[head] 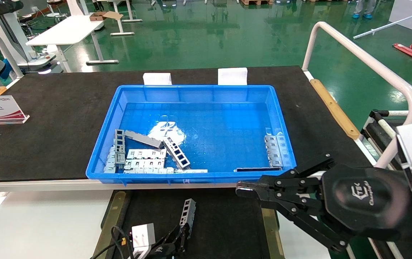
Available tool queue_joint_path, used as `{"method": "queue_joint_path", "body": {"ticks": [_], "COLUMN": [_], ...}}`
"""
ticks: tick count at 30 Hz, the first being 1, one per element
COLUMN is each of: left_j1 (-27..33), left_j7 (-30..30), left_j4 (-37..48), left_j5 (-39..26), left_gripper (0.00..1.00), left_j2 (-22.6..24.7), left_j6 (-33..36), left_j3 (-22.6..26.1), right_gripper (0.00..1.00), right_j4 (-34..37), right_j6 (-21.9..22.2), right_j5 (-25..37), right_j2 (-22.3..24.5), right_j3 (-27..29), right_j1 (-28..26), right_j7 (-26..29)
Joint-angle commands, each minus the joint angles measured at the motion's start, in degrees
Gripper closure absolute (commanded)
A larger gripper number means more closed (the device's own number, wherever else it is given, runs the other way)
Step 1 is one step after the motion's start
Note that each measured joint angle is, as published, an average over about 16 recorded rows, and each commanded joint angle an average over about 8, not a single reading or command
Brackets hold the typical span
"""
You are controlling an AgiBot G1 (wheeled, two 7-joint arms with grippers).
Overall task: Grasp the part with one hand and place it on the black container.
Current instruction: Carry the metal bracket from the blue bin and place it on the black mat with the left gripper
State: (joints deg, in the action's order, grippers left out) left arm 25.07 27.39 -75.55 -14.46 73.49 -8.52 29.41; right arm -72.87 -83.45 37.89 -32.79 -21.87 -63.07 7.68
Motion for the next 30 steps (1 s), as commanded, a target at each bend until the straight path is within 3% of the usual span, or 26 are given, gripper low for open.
{"method": "queue_joint_path", "body": {"ticks": [1, 15, 20, 21, 22, 28, 29, 30], "left_j1": [0.09, 2.46, 2.94, 3.00, 3.06, 3.24, 3.27, 3.30], "left_j7": [0.06, -1.65, -2.78, -3.02, -3.27, -4.74, -4.98, -5.24], "left_j4": [0.32, 6.71, 8.01, 8.16, 8.28, 8.46, 8.44, 8.41], "left_j5": [-0.35, -2.33, -3.10, -3.27, -3.44, -4.52, -4.70, -4.90], "left_gripper": [1.00, 0.99, 0.83, 0.79, 0.73, 0.14, 0.06, 0.00], "left_j2": [1.25, 3.96, 4.11, 4.13, 4.14, 4.16, 4.16, 4.16], "left_j6": [-1.03, 0.59, 0.95, 0.96, 0.96, 0.80, 0.75, 0.68], "left_j3": [-0.53, -0.71, -0.22, -0.11, 0.00, 0.60, 0.68, 0.77], "right_gripper": [1.00, 1.00, 1.00, 0.95, 0.83, 0.09, 0.01, 0.00], "right_j4": [0.00, 0.00, 0.00, 0.00, 0.00, 0.00, 0.00, 0.00], "right_j6": [0.00, 0.00, 0.00, 0.00, 0.00, 0.01, 0.01, 0.01], "right_j5": [0.00, -0.01, -0.01, -0.01, -0.01, -0.01, -0.01, -0.01], "right_j2": [0.00, 0.00, 0.00, 0.00, 0.00, 0.01, 0.01, 0.01], "right_j3": [0.00, -0.01, -0.01, -0.01, -0.01, -0.02, -0.02, -0.02], "right_j1": [0.00, 0.00, 0.00, 0.00, 0.00, 0.00, 0.00, 0.00], "right_j7": [0.00, 0.00, -0.01, -0.01, -0.01, -0.01, -0.01, -0.01]}}
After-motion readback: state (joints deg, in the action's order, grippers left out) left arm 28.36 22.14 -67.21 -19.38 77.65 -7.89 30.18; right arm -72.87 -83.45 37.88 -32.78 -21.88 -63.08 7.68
